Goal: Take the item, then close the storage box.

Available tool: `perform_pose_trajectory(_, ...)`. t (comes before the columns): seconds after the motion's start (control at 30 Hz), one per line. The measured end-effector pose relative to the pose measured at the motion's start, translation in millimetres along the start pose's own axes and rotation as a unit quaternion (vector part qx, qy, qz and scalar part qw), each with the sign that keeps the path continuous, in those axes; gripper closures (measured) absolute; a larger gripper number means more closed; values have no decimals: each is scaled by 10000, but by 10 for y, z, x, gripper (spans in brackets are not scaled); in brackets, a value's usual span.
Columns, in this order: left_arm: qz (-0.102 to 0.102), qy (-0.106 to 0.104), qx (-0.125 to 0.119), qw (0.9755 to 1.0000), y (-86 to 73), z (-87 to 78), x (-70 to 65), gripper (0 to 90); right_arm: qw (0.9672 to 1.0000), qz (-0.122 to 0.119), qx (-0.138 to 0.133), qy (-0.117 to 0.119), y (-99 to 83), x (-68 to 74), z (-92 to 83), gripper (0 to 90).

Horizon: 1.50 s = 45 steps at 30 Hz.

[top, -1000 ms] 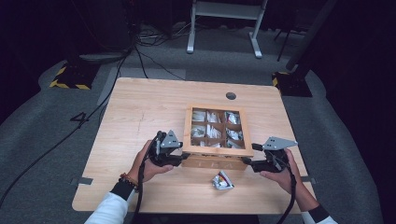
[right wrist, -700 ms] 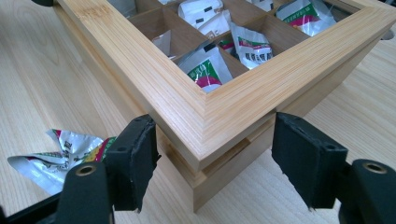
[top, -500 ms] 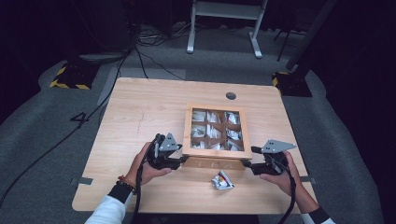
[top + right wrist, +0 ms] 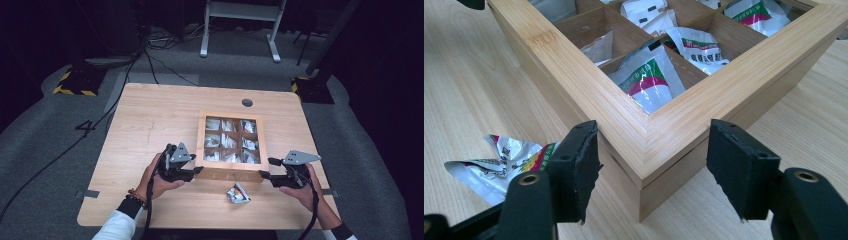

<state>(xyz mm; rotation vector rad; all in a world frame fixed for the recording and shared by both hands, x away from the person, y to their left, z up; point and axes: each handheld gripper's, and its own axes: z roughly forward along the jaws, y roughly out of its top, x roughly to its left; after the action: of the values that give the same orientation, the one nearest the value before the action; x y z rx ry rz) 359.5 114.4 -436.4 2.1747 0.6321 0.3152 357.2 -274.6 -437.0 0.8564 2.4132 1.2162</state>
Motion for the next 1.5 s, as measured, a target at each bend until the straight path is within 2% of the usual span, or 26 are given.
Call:
perform_pose_trajectory(0.07, 27, 12, 7, 10000, -2, 1, 4, 493, 10000, -47, -1, -5, 8, 2, 2, 378)
perform_pose_trajectory(0.17, 95, 135, 47, 9999, -1, -8, -9, 447, 10000, -91, 4, 10, 31, 1, 7, 365)
perform_pose_trajectory(0.27, 119, 173, 63, 9998, -9, -25, -18, 376, 9998, -178, 15, 7, 47, 2, 11, 359)
perform_pose_trajectory(0.47, 95, 423, 102, 9990, 1, -102, -30, 236, 9997, -244, -2, 40, 75, -5, -28, 336)
perform_pose_trajectory(0.6, 104, 546, 22, 9984, 4, -189, -23, 213, 9994, -359, 5, -19, 113, -18, -65, 320)
perform_pose_trajectory(0.67, 189, 634, 58, 9978, -9, -231, -13, 193, 9992, -403, 37, -31, 120, -28, -80, 312)
perform_pose_trajectory(0.93, 257, 921, 226, 9952, -151, -339, 64, 187, 9978, -596, 180, -247, 89, -66, -180, 297)
perform_pose_trajectory(1.03, 252, 930, 317, 9948, -214, -356, 111, 190, 9966, -654, 293, -405, 51, -99, -202, 294)
perform_pose_trajectory(1.17, 254, 1036, 454, 9933, -323, -355, 159, 190, 9962, -565, 381, -536, -31, -156, -208, 282)
perform_pose_trajectory(1.37, 92, 1174, 622, 9911, -501, -369, 240, 191, 9940, -534, 599, -747, -139, -224, -176, 265)
perform_pose_trajectory(1.5, 52, 1275, 685, 9895, -569, -379, 273, 192, 9935, -476, 708, -750, -217, -254, -153, 265)
